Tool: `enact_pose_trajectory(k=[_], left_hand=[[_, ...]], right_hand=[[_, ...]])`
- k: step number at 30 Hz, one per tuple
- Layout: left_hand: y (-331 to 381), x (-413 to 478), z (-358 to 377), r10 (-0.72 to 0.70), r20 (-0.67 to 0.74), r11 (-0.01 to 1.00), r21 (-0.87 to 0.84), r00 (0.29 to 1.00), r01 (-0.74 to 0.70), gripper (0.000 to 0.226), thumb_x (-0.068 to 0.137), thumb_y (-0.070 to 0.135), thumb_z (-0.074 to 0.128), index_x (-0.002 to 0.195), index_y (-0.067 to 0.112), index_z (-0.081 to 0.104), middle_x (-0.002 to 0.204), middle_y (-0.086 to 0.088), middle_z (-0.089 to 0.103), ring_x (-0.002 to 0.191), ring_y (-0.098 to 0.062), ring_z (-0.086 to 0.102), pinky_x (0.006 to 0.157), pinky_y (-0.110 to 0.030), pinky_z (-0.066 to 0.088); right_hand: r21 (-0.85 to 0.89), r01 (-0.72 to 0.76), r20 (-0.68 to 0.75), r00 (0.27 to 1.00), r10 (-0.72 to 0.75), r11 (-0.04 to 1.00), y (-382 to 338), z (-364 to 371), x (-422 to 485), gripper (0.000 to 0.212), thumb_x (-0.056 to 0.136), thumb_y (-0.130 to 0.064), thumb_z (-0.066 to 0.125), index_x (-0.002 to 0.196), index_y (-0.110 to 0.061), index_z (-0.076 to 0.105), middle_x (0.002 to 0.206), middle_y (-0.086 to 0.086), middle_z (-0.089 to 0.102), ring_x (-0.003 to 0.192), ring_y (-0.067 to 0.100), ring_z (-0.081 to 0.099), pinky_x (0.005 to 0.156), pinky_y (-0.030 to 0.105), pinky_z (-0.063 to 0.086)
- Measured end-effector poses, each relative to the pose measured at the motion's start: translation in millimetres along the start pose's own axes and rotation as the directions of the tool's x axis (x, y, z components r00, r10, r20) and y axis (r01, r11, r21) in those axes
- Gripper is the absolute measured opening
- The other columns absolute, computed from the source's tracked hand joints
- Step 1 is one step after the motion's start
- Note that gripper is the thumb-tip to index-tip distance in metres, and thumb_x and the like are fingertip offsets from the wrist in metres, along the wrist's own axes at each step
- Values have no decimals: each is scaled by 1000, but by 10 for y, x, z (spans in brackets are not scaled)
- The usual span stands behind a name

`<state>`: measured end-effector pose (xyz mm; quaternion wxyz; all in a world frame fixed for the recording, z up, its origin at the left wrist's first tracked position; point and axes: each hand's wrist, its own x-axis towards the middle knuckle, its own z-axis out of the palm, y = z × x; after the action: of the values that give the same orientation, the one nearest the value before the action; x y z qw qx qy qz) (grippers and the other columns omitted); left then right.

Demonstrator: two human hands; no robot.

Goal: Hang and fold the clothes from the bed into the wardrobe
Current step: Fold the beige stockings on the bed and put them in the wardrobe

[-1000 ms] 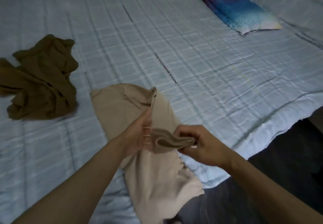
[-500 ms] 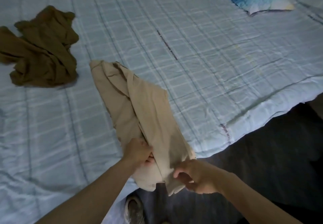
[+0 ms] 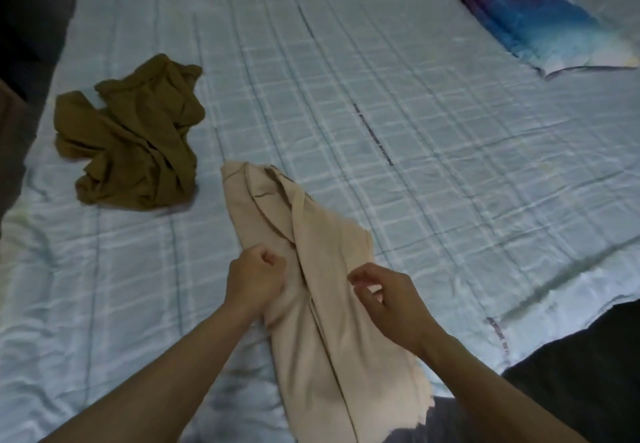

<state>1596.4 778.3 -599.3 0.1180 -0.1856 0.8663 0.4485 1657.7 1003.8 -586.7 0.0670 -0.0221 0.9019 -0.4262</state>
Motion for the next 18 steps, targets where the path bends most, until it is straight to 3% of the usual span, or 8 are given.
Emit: enact_pose_trajectory(k=[5,7,9,11,14,18], left_hand=[[-53,800,-177,-12,-14,1000,-24,1000,11,9,85,29,64,89,20,63,89,8,65,80,-7,59,62,-24,43],[-89,1030,-243,-41,-12,999,-26,999,41,24,84,33,68,103,20,58,100,8,58,85,-8,55,69,-25,41],[-125,1191,-287,-67,-22,997,-37,997,66,35,81,38,72,104,22,51,101,7,53,88,-10,54,70,-26,41],[-143,1306,-311,-109,-38,991,-86,993,106,38,79,41,75,97,23,47,94,10,52,85,-10,54,66,-26,41],[-112,1472,-313,-206,11,962,-184,979,204,51,75,44,76,109,14,53,103,1,62,97,-21,61,81,-36,51],[-39,1618,-276,-251,95,883,-384,963,268,23,69,18,71,91,12,71,94,-10,74,92,-30,70,85,-48,59]], right_hand=[[-33,10,-100,995,-13,999,-122,195,1039,24,93,-3,57,112,-9,69,108,1,71,98,14,66,84,30,53],[-66,-2,-126,992,-7,998,-145,269,1335,25,93,-6,57,116,-9,67,113,3,69,104,17,63,91,32,51],[-109,-47,-109,993,35,993,-138,332,1558,32,93,-12,61,125,-12,62,123,2,65,114,16,59,99,30,45],[-150,-110,-52,993,103,982,-111,370,1749,43,92,-20,65,134,-14,55,132,2,59,121,17,55,104,29,42],[-139,-248,102,959,263,959,-80,404,1998,61,89,-29,71,143,-16,45,136,5,57,121,20,56,98,27,43],[-130,-232,285,922,260,964,-93,476,2296,53,83,-37,76,128,-19,56,119,-4,64,106,13,61,82,22,46]])
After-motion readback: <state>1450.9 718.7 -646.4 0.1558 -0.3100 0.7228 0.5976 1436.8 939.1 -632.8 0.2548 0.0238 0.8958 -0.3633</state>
